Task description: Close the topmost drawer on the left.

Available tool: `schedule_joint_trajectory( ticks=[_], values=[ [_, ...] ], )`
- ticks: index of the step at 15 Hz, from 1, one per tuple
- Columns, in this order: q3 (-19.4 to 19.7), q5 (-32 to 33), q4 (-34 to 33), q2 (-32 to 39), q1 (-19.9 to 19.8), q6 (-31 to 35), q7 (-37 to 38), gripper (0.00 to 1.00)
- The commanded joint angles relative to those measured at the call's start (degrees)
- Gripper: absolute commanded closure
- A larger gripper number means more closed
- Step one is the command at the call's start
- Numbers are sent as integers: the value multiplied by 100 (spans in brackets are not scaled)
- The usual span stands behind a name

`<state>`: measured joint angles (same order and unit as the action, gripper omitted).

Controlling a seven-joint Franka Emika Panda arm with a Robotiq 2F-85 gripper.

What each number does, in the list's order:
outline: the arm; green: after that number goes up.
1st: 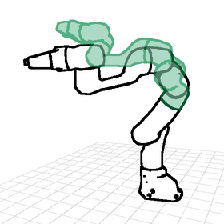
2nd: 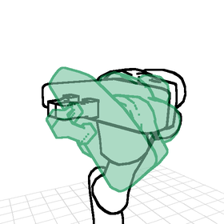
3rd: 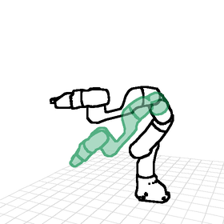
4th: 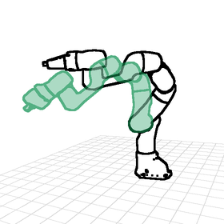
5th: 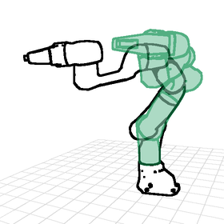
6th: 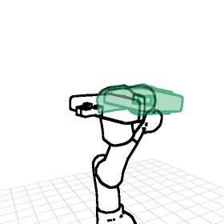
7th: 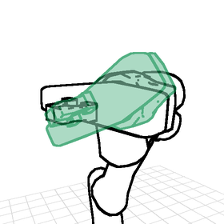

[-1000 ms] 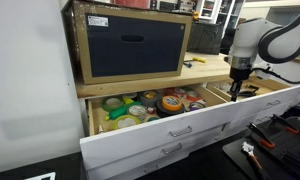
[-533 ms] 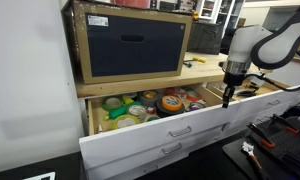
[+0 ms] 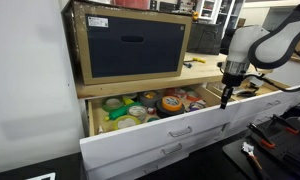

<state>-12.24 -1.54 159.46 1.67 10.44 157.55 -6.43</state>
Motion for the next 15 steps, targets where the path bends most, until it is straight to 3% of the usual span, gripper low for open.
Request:
schedule_joint_trajectory(
  ticks=[1, 10, 15],
  values=[
    [-189, -277, -10, -12, 186, 189, -214, 100],
    [-639, -957, -57, -14, 554, 134, -636, 100],
    [-544, 74, -52, 135, 574, 506, -71, 100]
  ],
)
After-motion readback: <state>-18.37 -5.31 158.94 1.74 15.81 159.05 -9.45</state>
